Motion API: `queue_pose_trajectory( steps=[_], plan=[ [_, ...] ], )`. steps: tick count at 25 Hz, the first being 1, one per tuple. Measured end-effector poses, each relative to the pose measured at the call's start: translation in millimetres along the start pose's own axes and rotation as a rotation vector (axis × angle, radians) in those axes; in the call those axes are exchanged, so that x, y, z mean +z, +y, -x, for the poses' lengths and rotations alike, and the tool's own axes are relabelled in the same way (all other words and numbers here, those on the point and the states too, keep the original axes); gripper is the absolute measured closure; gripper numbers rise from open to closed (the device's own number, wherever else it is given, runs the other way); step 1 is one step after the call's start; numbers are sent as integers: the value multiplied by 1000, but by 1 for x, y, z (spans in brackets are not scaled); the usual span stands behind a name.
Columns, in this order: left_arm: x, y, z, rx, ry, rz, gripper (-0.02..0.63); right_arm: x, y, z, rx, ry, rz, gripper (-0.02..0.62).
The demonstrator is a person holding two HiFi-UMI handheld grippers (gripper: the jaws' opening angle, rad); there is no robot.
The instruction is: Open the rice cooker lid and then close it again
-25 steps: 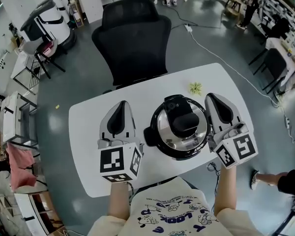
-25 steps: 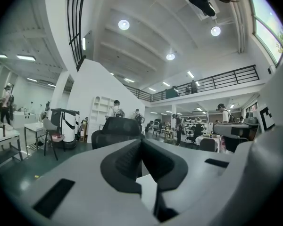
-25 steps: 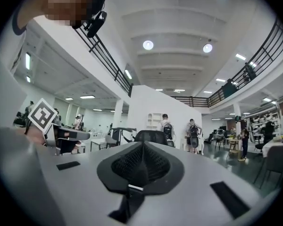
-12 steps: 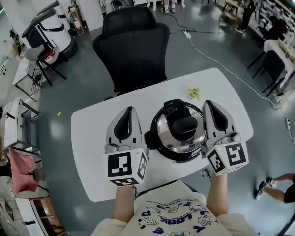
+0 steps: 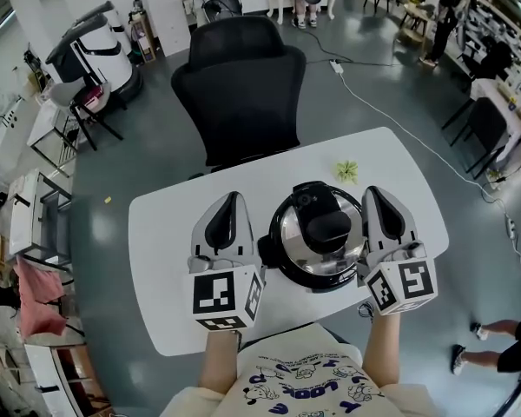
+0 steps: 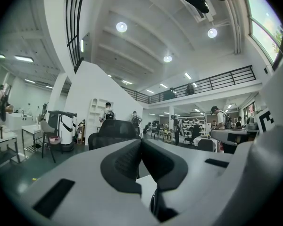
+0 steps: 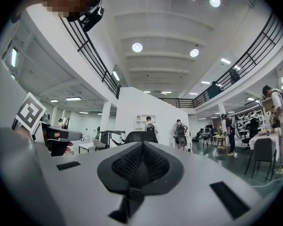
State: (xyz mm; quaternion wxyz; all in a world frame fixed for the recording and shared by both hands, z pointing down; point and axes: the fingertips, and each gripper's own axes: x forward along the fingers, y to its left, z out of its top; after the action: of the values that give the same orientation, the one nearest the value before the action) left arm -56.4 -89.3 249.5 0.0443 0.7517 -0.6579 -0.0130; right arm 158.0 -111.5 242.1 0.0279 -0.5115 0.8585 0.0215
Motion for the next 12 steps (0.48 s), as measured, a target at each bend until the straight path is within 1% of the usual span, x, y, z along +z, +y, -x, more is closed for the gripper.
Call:
queue_pose_trajectory(
  steps=[7,12],
  plan=[
    [-5,1,-2,-1,4,2,592,-3,1,-2,0,3,-8,581],
    [1,4,-3,-2,6,5,592,3,3,-6,1,3,-4,581]
  ],
)
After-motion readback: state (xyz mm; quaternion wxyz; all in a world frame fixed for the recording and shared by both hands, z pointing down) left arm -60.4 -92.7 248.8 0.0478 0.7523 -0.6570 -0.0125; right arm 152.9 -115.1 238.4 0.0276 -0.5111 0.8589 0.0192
